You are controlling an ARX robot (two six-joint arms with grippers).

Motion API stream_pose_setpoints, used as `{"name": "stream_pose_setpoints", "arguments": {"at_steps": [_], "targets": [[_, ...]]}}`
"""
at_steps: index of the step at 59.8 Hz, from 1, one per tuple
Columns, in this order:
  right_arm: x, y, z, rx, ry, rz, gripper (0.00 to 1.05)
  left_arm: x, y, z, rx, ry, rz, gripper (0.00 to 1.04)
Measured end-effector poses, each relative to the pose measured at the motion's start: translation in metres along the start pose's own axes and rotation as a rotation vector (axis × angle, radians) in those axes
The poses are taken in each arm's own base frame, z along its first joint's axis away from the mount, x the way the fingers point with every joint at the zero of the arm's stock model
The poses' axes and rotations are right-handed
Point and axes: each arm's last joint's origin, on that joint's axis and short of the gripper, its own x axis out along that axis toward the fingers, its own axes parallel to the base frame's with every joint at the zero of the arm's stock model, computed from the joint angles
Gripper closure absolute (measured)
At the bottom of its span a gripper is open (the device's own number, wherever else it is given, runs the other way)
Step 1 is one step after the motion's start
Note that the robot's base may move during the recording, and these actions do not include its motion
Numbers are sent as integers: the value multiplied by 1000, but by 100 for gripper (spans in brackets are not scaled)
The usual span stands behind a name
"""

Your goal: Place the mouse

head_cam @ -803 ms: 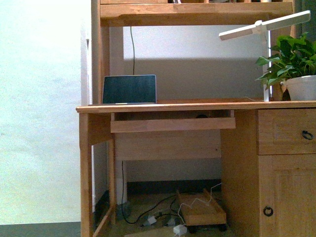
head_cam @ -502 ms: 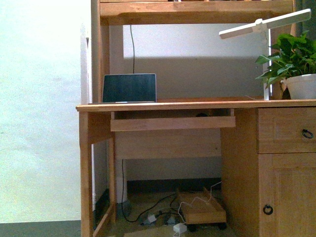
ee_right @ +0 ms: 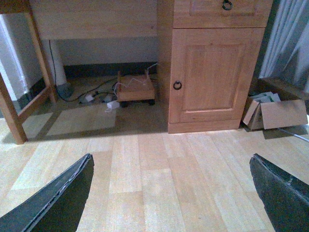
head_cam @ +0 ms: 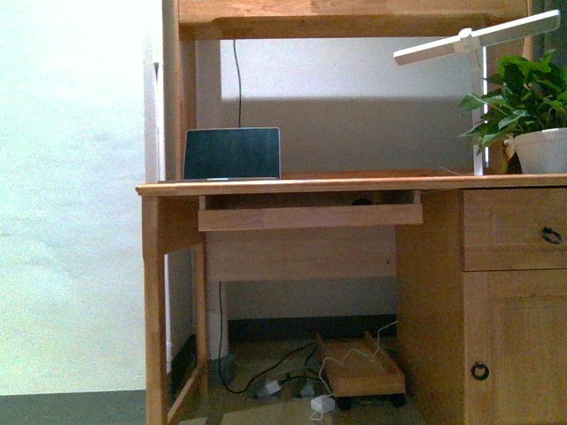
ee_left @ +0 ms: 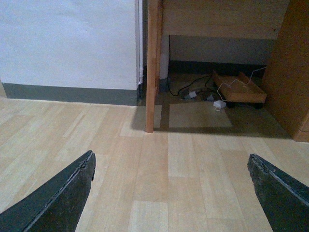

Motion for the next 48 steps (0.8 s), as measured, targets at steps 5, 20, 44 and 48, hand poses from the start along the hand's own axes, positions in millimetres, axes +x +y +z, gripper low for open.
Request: {"name": "stream_pose_setpoints", "arguments": {"at_steps": [5, 20, 44, 48], "targets": [[0, 0, 0, 0, 0, 0, 7, 0, 0, 0, 0, 0, 0, 8], [0, 0, 0, 0, 0, 0, 7, 0, 0, 0, 0, 0, 0, 8], [0, 0, 0, 0, 0, 0, 7, 0, 0, 0, 0, 0, 0, 8], [0, 0, 0, 0, 0, 0, 7, 0, 0, 0, 0, 0, 0, 8]]}}
